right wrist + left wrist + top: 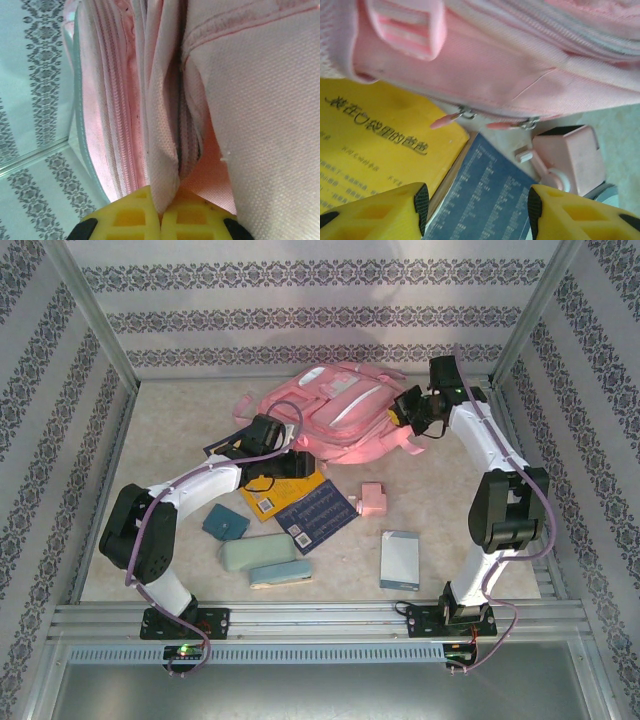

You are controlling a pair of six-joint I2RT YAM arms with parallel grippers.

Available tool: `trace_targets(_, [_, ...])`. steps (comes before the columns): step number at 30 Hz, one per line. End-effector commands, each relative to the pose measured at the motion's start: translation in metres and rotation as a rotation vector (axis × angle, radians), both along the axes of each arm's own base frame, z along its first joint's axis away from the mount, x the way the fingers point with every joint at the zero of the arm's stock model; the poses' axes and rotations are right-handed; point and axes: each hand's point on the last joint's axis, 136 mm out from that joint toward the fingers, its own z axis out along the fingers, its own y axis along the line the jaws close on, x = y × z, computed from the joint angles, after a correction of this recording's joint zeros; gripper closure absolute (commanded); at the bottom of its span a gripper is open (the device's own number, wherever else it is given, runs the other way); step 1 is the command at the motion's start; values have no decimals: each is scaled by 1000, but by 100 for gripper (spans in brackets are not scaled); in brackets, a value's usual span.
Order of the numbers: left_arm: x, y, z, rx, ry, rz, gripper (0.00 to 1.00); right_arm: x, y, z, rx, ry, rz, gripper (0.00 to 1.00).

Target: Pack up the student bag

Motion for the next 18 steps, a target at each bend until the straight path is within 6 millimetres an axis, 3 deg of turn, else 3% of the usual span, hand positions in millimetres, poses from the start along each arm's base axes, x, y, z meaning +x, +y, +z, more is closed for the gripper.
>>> trace_targets(1, [18, -13, 14, -104, -54, 10, 44, 8, 17, 47, 93, -94, -5, 100])
trace_targets(7, [21, -28, 9, -206, -84, -26, 49, 7, 21, 52, 119, -87, -9, 100])
trace_targets(18, [17, -22, -20, -66, -172, -154, 50, 3, 24, 62, 145, -90, -13, 100])
